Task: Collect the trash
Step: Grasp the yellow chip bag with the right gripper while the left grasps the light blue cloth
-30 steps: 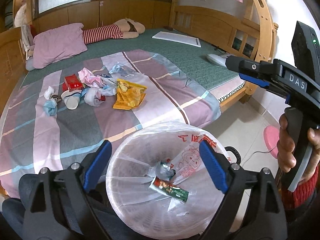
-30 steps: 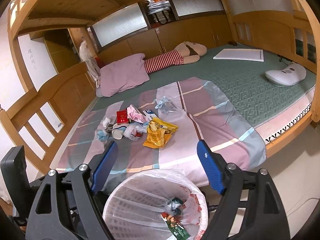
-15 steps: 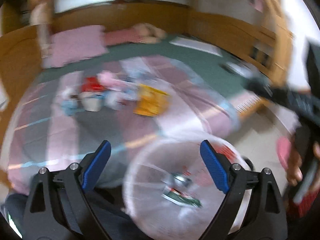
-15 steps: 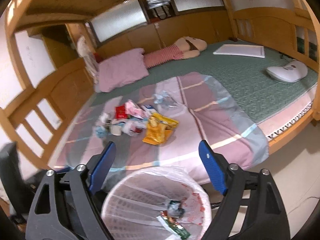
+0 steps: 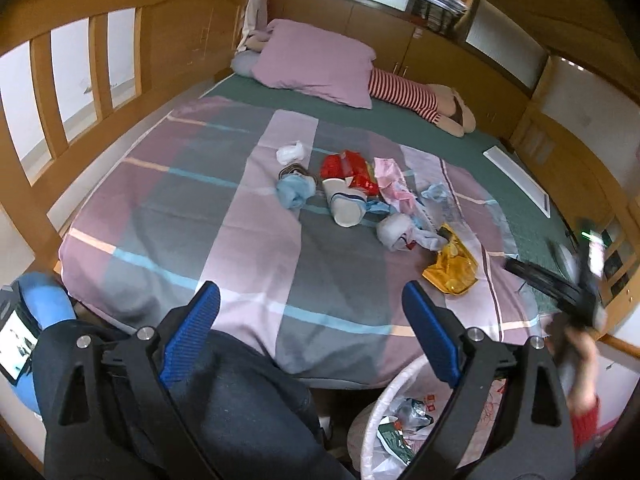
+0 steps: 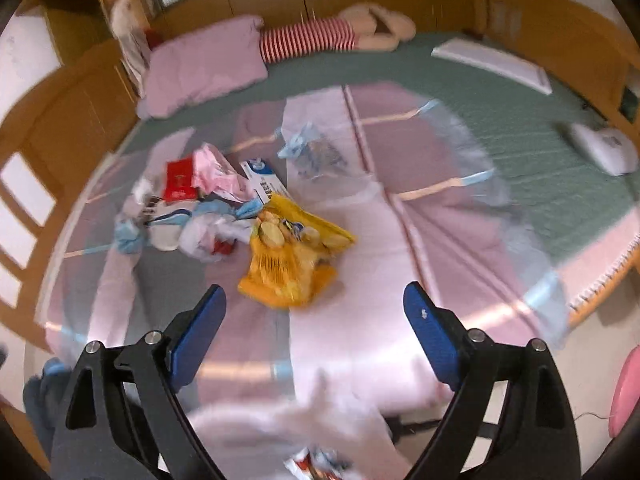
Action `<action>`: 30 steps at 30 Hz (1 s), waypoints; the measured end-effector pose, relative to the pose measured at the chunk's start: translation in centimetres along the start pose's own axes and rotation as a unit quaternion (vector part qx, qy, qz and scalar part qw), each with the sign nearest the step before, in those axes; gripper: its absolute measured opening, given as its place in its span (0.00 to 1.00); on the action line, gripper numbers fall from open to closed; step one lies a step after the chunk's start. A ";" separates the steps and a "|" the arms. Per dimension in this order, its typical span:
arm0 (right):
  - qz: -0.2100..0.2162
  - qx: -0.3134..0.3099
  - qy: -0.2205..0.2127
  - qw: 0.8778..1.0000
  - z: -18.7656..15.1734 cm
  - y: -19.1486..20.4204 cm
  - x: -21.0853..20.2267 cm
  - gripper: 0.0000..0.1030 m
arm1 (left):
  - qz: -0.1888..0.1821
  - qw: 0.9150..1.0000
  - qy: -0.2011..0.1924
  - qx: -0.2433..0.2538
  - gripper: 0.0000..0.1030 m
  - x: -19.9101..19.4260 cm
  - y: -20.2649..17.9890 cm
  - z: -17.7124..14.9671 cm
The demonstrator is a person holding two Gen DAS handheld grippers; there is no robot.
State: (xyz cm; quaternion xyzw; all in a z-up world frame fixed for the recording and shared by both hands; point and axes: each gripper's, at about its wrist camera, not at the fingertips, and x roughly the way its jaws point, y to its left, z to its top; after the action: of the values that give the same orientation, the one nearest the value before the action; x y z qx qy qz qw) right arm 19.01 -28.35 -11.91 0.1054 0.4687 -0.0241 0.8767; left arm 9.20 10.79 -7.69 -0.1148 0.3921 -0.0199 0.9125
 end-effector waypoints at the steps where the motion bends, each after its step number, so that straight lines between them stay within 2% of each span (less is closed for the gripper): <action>1: -0.013 0.003 0.016 1.000 0.7 0.4 2.5 0.86 | -0.001 1.000 0.001 -0.002 0.89 0.3 0.3 0.2; 4: -0.077 -0.006 0.046 0.996 1.4 1.1 7.4 0.86 | 0.004 1.000 -0.002 -0.004 0.89 1.3 1.7 1.6; 6: -0.071 0.002 0.059 0.996 1.4 1.1 8.9 0.84 | 0.011 1.000 -0.004 -0.003 0.90 2.5 2.4 2.8; 7: -0.054 0.011 0.067 0.996 1.2 1.0 9.3 0.74 | 0.016 1.000 -0.005 -0.001 0.90 3.4 2.8 3.7; 8: -0.038 0.015 0.077 0.996 1.0 1.0 9.6 0.55 | 0.022 1.000 -0.005 0.000 0.91 4.2 2.9 4.4; 10: -0.029 0.008 0.085 0.996 0.5 1.1 9.7 0.42 | 0.042 0.999 0.002 0.007 0.92 6.9 3.4 6.4; 11: -0.028 -0.001 0.079 0.996 0.2 1.2 9.4 0.38 | 0.047 0.999 0.007 0.010 0.92 7.9 3.5 7.0; 17: -0.006 0.014 0.058 0.998 -1.8 -0.6 5.9 0.36 | 0.068 0.995 0.056 0.042 0.93 17.7 2.9 10.4; 20: 0.025 0.045 0.032 0.998 -3.2 -2.9 2.7 0.36 | 0.062 0.994 0.073 0.047 0.93 21.7 2.3 10.8; 23: 0.040 0.072 0.010 0.997 -4.3 -4.9 0.0 0.36 | 0.061 0.995 0.062 0.037 0.93 25.7 1.9 11.0; 27: 0.052 0.089 -0.015 0.995 -5.8 -6.3 -2.9 0.36 | 0.070 0.992 0.094 0.054 0.92 29.7 0.9 11.3; 28: 0.051 0.091 -0.019 0.994 -6.1 -6.4 -3.4 0.36 | 0.070 0.991 0.096 0.058 0.91 30.2 0.8 11.4; 29: 0.048 0.092 -0.023 0.994 -6.5 -6.5 -4.0 0.36 | 0.069 0.990 0.103 0.064 0.80 30.9 0.6 11.3; 30: 0.043 0.090 -0.026 0.995 -6.5 -6.5 -4.2 0.36 | 0.067 0.989 0.110 0.069 0.58 31.4 0.5 11.1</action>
State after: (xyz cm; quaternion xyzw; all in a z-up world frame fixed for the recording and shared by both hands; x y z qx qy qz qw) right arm 10.46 -33.59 -12.95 0.2029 0.4366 -0.0311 0.8759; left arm 38.90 9.51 -22.77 -0.0219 0.4950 0.0019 0.8686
